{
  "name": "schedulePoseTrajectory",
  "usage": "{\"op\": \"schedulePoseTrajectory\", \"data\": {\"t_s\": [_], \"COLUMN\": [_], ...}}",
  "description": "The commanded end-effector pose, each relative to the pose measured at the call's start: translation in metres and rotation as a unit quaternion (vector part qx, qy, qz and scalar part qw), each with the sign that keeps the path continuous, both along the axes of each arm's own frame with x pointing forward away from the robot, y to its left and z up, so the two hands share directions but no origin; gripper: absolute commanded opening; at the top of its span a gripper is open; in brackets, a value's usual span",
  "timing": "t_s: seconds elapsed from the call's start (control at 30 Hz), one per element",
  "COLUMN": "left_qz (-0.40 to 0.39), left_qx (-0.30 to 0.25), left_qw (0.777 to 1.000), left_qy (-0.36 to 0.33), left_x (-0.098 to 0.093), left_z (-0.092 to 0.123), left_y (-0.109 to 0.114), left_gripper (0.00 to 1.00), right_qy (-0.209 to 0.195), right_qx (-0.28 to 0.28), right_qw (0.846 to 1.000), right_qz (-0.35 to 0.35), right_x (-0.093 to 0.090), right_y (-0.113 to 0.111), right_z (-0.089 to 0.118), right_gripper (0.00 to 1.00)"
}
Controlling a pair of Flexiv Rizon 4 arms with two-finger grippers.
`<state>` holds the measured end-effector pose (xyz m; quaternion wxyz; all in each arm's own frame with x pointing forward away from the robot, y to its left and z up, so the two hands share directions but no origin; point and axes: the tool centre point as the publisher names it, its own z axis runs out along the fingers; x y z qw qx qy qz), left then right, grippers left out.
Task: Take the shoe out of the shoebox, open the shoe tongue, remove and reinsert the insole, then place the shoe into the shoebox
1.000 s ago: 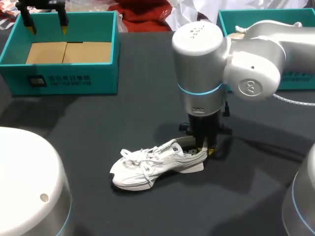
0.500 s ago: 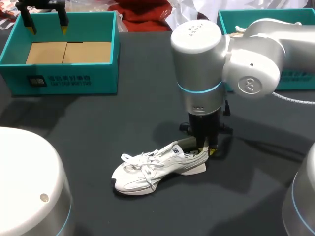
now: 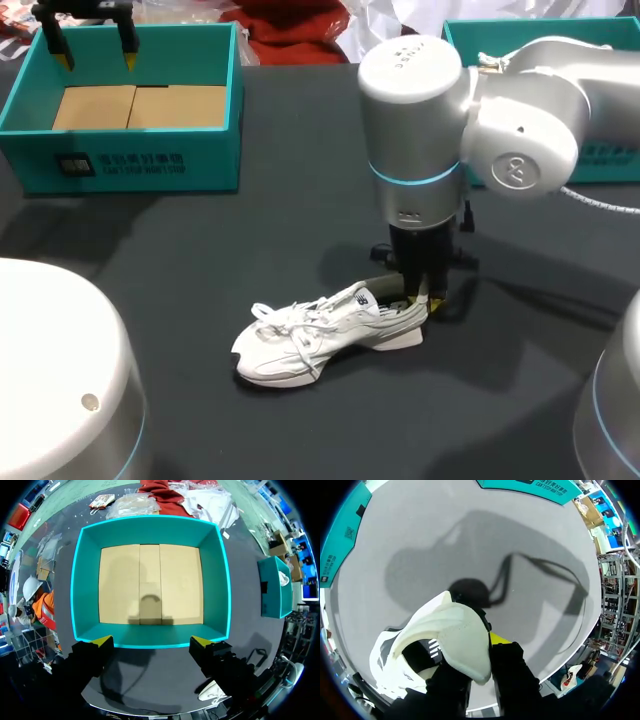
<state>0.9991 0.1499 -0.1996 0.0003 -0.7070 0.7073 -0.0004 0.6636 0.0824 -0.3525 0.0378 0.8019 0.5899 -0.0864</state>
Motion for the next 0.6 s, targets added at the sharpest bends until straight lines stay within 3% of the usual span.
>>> {"op": "schedulePoseTrajectory", "data": {"t_s": [0.03,0.33,0.4,0.43,0.47,0.6], "left_qz": [0.000,0.000,0.000,0.000,0.000,0.000], "left_qx": [0.000,0.000,0.000,0.000,0.000,0.000], "left_qw": [1.000,1.000,1.000,1.000,1.000,1.000], "left_qy": [0.000,0.000,0.000,0.000,0.000,0.000], "left_x": [0.0002,0.0002,0.0002,0.0002,0.0002,0.0002], "left_z": [0.0000,0.0000,0.0000,0.0000,0.0000,0.0000], "left_y": [0.0000,0.0000,0.0000,0.0000,0.0000,0.0000], "left_gripper": [1.00,1.00,1.00,1.00,1.00,1.00], "right_qy": [-0.053,-0.057,-0.059,-0.058,-0.059,-0.059], "right_qx": [-0.036,-0.051,-0.054,-0.057,-0.057,-0.054], "right_qw": [0.961,0.956,0.954,0.953,0.952,0.951], "right_qz": [-0.270,-0.285,-0.289,-0.292,-0.294,-0.299], "right_x": [-0.0050,-0.0036,-0.0037,-0.0038,-0.0040,-0.0046], "right_y": [0.0076,0.0098,0.0100,0.0101,0.0104,0.0113], "right_z": [0.0025,-0.0032,-0.0033,-0.0034,-0.0036,-0.0039], "right_gripper": [0.00,0.02,0.09,0.20,0.25,0.35]}}
